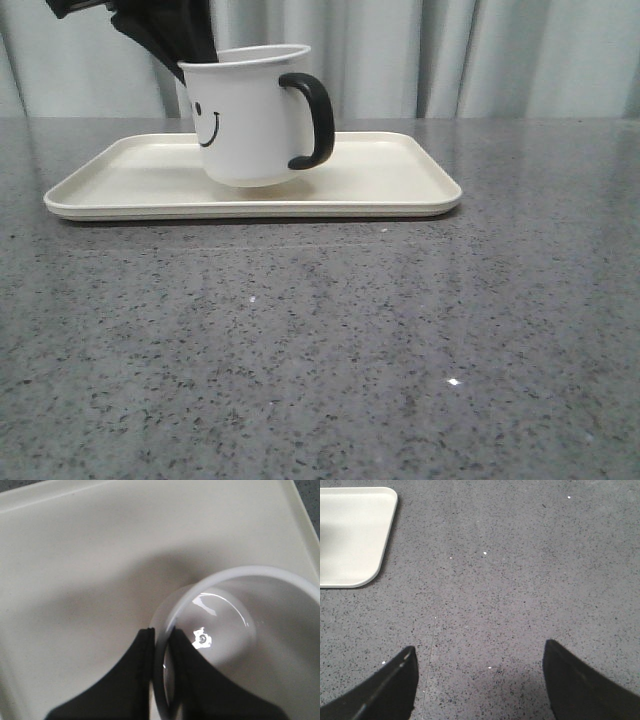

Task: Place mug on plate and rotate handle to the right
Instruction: 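Lower the mug onto the tray and open the left gripper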

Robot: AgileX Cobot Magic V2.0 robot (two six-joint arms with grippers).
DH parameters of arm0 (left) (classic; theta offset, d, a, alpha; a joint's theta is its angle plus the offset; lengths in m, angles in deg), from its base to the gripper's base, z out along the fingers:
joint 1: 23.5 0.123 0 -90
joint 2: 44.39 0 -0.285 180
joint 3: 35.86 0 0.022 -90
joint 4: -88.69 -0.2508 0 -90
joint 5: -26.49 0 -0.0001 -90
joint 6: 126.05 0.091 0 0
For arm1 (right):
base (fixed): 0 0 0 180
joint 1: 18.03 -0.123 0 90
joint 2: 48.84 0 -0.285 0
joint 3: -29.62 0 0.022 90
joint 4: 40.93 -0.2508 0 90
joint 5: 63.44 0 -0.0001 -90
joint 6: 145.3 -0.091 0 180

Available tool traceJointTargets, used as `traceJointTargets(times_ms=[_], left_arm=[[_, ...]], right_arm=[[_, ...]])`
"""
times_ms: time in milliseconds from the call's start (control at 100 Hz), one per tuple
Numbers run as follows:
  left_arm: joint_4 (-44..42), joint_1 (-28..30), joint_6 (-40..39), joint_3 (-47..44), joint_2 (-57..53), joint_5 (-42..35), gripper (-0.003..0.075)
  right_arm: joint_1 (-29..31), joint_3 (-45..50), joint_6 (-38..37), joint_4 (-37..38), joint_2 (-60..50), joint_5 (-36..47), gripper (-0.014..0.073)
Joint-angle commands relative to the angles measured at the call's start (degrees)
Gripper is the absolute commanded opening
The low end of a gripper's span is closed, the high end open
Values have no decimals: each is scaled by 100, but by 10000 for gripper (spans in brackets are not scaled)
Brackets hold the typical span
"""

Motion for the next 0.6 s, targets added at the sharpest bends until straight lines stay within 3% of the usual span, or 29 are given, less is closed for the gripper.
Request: traceJointTargets(times_ms=[0,590], left_arm=[[38,-72,-76,220,-244,-199,-20],[28,-72,-76,224,32,-187,-20]], right_arm=[[-11,-187,13,11,81,368,531],[-11,-187,13,11,81,368,531]])
